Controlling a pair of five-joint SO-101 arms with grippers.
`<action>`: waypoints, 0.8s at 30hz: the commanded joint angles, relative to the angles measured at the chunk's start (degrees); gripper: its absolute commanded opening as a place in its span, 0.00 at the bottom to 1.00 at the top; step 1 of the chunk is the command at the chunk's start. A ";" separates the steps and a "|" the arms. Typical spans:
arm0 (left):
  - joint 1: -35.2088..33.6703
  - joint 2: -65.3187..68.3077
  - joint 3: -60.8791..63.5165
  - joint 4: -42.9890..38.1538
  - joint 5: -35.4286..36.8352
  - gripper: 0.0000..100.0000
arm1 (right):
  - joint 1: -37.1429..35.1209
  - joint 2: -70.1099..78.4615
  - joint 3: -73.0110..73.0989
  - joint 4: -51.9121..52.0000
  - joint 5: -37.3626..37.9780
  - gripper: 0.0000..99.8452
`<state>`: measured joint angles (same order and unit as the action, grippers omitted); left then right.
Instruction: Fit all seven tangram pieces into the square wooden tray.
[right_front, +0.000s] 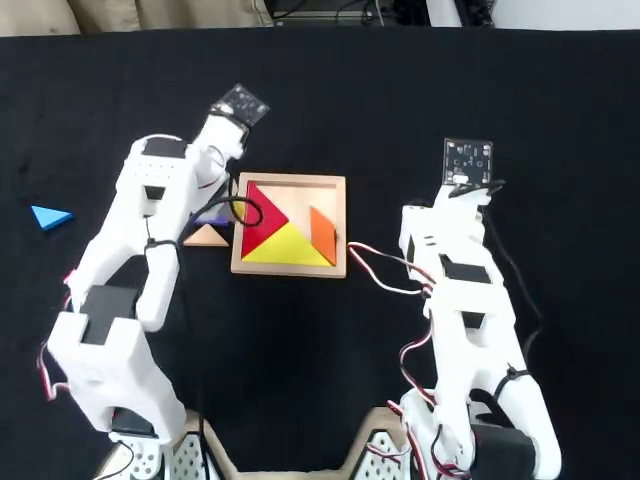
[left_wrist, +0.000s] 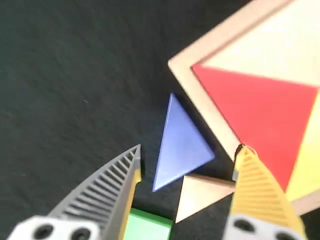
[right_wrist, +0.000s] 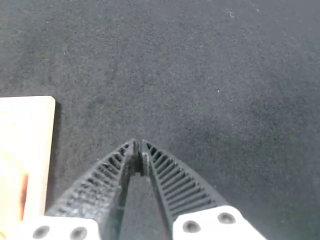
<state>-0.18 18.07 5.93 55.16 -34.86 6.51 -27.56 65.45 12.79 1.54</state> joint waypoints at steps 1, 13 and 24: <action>-1.10 1.49 -1.54 -0.97 -1.32 0.30 | -1.05 -1.63 -0.75 -1.32 0.44 0.01; -4.79 13.71 -17.10 -0.35 2.29 0.30 | -1.05 -1.63 -0.75 -1.32 0.44 0.01; -5.41 15.30 -23.34 -1.14 8.44 0.30 | -1.05 -1.63 -0.75 -1.32 0.44 0.01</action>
<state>-4.75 33.89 -12.70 55.08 -29.49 6.33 -27.56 65.45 12.79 1.54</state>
